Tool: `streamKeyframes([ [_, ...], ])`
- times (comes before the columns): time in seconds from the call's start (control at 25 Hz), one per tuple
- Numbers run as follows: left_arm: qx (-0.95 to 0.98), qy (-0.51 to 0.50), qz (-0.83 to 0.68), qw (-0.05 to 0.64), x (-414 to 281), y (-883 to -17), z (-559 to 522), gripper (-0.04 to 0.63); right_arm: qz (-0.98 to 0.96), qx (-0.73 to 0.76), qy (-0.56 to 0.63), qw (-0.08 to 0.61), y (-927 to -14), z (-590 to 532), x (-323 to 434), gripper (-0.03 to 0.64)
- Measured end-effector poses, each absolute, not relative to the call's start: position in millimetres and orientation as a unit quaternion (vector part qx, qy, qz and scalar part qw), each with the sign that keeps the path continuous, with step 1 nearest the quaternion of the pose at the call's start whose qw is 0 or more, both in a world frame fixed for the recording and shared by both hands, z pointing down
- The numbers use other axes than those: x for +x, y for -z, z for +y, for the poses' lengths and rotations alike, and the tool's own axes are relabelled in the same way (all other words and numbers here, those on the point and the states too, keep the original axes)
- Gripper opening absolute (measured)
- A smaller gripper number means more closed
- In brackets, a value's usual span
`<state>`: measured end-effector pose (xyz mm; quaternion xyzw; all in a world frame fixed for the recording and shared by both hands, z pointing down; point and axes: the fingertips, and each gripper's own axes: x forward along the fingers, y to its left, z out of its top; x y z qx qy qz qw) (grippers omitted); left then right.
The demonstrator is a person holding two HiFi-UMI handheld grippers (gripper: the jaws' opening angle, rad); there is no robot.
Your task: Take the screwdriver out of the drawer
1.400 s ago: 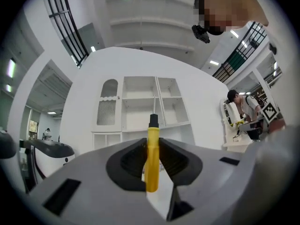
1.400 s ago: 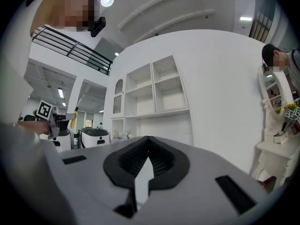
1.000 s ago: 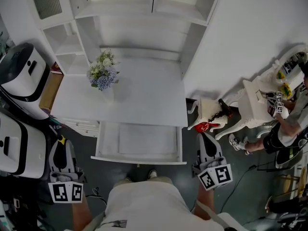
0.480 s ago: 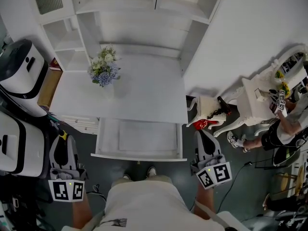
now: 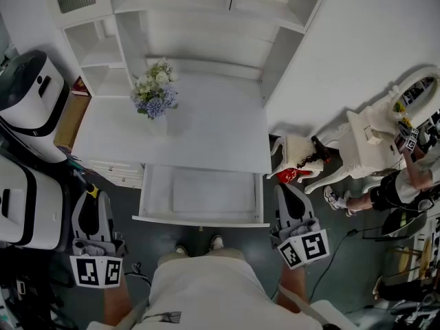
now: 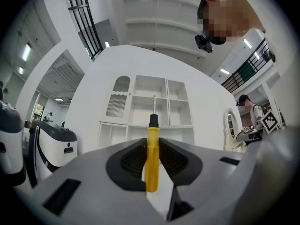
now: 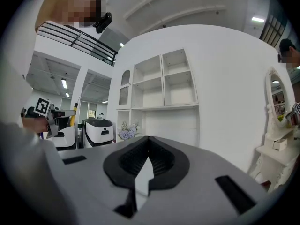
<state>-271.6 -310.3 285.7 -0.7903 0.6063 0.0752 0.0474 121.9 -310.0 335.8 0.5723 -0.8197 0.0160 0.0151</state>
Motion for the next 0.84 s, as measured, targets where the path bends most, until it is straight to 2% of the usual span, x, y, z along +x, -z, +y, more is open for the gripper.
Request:
streamKeyframes([
  [0.84,-0.802,-0.094,0.588,0.053,-299,-283,-306,0.086,-0.826,0.563,-0.009,-0.001,-336,-310,66,0.009],
])
